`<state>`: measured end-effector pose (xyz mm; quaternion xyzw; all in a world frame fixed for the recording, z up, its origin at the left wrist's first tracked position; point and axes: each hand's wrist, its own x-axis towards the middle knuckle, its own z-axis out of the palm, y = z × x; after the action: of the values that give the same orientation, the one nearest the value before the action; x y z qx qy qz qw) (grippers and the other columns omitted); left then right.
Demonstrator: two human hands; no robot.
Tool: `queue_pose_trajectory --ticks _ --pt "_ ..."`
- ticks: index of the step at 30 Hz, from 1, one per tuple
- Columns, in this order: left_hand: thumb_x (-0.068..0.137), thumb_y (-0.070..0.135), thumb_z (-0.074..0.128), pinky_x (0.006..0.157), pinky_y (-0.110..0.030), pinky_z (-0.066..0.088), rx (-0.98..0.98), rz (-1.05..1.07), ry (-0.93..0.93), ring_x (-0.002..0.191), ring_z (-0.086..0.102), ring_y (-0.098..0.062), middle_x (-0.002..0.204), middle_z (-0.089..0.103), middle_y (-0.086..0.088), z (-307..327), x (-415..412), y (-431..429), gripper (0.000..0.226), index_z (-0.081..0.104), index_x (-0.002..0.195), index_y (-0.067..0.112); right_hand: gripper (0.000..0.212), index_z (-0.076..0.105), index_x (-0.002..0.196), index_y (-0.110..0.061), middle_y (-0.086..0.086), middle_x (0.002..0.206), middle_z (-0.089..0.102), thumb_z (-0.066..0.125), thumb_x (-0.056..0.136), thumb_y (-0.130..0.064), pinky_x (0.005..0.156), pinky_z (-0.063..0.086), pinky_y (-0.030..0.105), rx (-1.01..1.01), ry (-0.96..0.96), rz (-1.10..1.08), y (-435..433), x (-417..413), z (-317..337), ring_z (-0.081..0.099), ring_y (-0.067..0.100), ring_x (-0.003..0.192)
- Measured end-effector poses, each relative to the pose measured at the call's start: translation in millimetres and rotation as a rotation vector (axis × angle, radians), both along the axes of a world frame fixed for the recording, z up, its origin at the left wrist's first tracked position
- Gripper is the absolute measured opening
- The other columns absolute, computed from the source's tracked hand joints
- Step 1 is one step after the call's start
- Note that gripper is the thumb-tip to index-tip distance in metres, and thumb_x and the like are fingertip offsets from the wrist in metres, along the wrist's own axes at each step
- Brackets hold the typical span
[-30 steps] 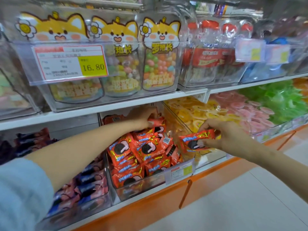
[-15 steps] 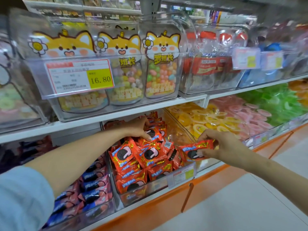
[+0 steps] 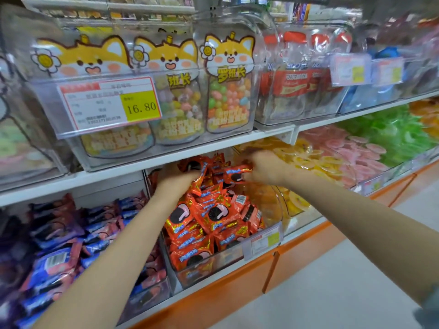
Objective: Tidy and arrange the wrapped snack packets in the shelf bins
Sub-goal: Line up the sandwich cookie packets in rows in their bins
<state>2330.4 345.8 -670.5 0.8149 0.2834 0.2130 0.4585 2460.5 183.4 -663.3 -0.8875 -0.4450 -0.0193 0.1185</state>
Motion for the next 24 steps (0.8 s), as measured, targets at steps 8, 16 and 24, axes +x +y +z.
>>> queue_pose_trajectory --ticks 8,16,24 --pt "0.08 0.007 0.061 0.07 -0.03 0.039 -0.094 0.013 -0.034 0.079 0.05 -0.02 0.088 0.056 -0.012 -19 -21 10 0.016 0.051 0.074 0.019 0.03 0.064 0.111 -0.01 0.012 0.112 0.064 0.063 0.087 -0.028 0.086 0.046 0.028 -0.447 -0.261 0.039 47 12 -30 0.059 0.029 0.106" --pt "0.077 0.007 0.07 0.076 -0.026 0.039 -0.168 -0.056 -0.108 0.09 0.053 -0.019 0.096 0.058 -0.003 -18 -22 6 0.026 0.053 0.094 0.016 0.026 0.056 0.112 -0.012 0.005 0.105 0.06 0.038 0.099 -0.026 0.083 0.038 0.028 -0.388 -0.288 0.091 52 10 -41 0.055 0.026 0.101" --pt "0.074 0.009 0.076 0.082 -0.028 0.044 -0.252 -0.062 -0.181 0.092 0.057 -0.015 0.093 0.062 0.006 -22 -18 -5 0.037 0.053 0.103 0.013 0.022 0.053 0.117 -0.011 0.005 0.105 0.06 0.044 0.098 -0.019 0.074 0.047 0.022 -0.355 -0.106 0.087 43 6 -28 0.058 0.022 0.089"
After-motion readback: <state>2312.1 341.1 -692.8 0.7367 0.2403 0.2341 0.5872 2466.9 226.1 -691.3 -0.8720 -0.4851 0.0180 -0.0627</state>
